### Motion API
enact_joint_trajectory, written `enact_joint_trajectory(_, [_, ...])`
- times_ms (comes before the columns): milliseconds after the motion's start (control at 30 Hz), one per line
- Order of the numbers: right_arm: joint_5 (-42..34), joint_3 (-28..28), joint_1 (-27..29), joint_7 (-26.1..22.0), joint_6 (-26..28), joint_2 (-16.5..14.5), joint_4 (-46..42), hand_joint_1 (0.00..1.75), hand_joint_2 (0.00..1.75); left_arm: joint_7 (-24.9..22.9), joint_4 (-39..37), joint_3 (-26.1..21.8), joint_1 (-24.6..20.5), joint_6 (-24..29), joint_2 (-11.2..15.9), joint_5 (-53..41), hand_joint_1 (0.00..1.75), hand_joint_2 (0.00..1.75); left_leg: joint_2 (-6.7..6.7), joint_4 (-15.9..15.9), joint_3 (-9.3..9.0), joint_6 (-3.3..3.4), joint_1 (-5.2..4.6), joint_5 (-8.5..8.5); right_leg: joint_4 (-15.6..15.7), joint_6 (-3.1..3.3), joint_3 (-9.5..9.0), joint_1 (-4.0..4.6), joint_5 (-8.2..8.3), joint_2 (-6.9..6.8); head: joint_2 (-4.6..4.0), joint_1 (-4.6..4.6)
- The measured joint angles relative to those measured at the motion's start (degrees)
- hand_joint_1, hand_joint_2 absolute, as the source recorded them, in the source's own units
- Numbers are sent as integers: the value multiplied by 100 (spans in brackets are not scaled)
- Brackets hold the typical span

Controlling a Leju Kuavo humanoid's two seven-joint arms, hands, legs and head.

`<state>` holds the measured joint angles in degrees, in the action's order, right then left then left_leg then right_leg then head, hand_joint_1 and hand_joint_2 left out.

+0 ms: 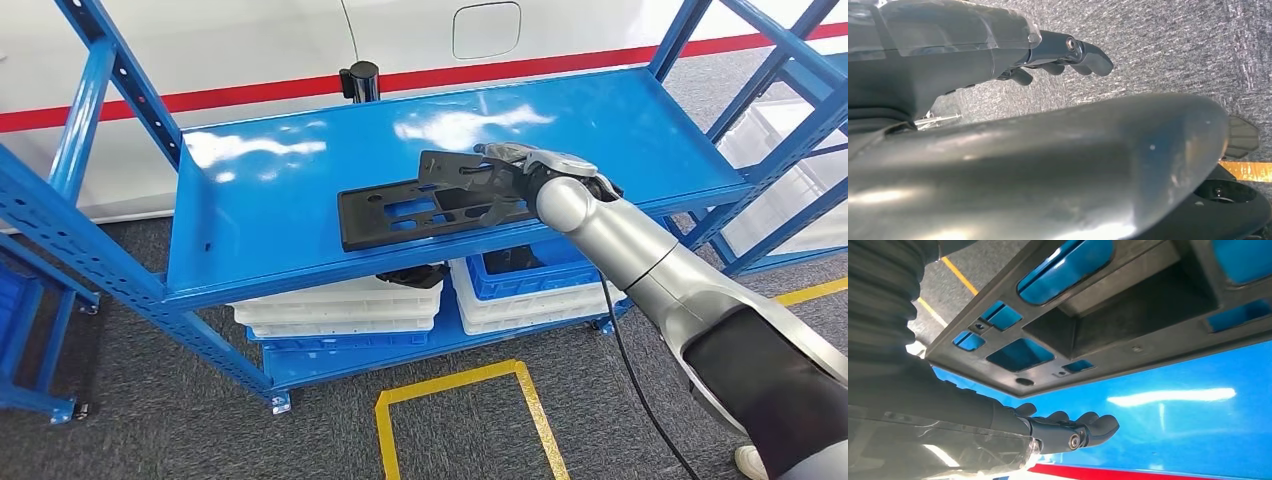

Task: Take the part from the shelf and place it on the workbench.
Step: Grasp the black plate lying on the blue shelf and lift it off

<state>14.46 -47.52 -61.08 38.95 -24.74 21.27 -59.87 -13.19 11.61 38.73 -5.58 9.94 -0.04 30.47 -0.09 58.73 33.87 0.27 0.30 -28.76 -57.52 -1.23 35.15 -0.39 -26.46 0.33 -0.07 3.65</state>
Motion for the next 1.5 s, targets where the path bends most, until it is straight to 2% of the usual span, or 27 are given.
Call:
enact_joint_trajectory(333, [-613,-425,-142,-1,219,27,-9,0,175,-5,0,34,0,0,0,52,0,0,4,0,-3,0,0,0,0,0,-2,0,0,0,0,0])
enact_joint_trajectory(1033, [-675,-1042,-317,0,248,98,-4,0,175,-7,0,51,0,0,0,74,0,0,1,0,-7,0,0,0,1,0,-6,0,0,1,0,0])
enact_joint_trajectory(1500, [-1040,-1397,-539,0,322,137,103,0,175,15,0,89,0,8,-2,174,0,0,-5,0,-9,0,0,0,2,0,-10,0,0,0,0,0])
